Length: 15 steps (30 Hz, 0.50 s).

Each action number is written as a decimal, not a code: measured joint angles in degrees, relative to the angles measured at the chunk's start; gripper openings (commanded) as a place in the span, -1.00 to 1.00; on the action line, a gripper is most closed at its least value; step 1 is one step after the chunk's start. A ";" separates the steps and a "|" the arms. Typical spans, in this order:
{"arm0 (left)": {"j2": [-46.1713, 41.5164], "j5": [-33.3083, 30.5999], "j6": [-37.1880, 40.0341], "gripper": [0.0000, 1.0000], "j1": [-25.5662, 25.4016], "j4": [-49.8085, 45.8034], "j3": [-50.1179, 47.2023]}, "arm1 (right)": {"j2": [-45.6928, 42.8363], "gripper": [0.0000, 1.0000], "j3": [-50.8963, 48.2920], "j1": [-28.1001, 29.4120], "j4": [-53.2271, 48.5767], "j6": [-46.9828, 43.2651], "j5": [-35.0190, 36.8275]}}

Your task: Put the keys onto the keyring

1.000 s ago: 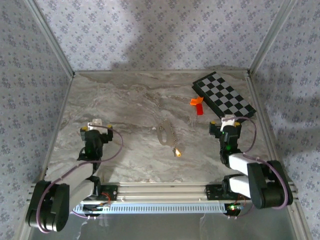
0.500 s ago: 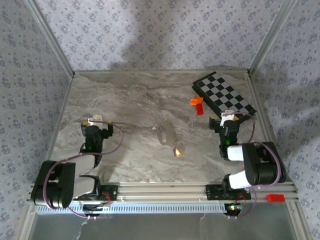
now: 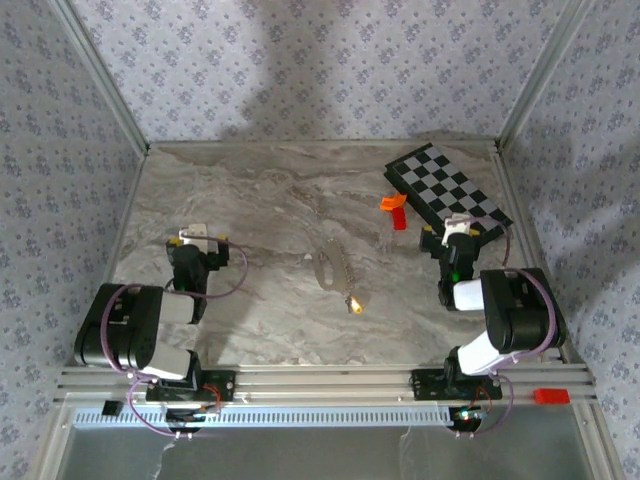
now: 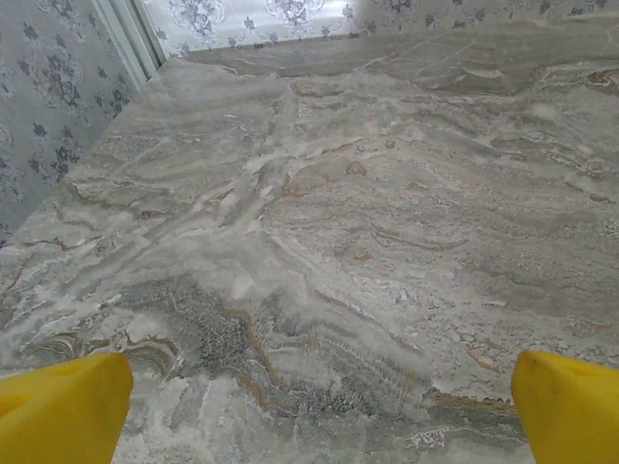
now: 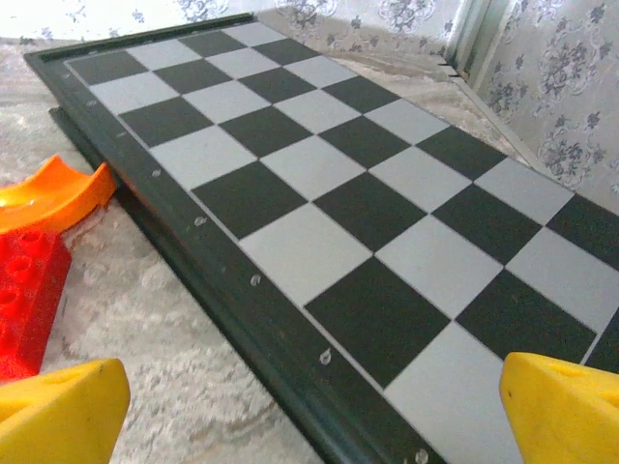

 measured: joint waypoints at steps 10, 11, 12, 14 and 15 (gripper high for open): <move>4.22 0.44 -0.20 0.99 1.05 -0.48 4.26 | 0.04 0.99 1.20 -0.33 -2.34 0.57 0.52; 4.28 0.87 -0.50 0.99 1.55 -1.60 5.35 | 0.07 0.99 1.20 -0.33 -2.40 0.57 0.59; 4.33 1.29 -1.03 0.99 2.23 -2.71 6.54 | 0.07 0.99 1.20 -0.35 -2.43 0.57 0.61; 4.33 1.70 -1.92 0.99 3.58 -4.48 8.33 | 0.07 0.99 1.20 -0.33 -2.43 0.57 0.61; 4.33 1.95 -2.32 0.99 4.20 -5.20 8.98 | 0.07 0.99 1.20 -0.33 -2.43 0.57 0.61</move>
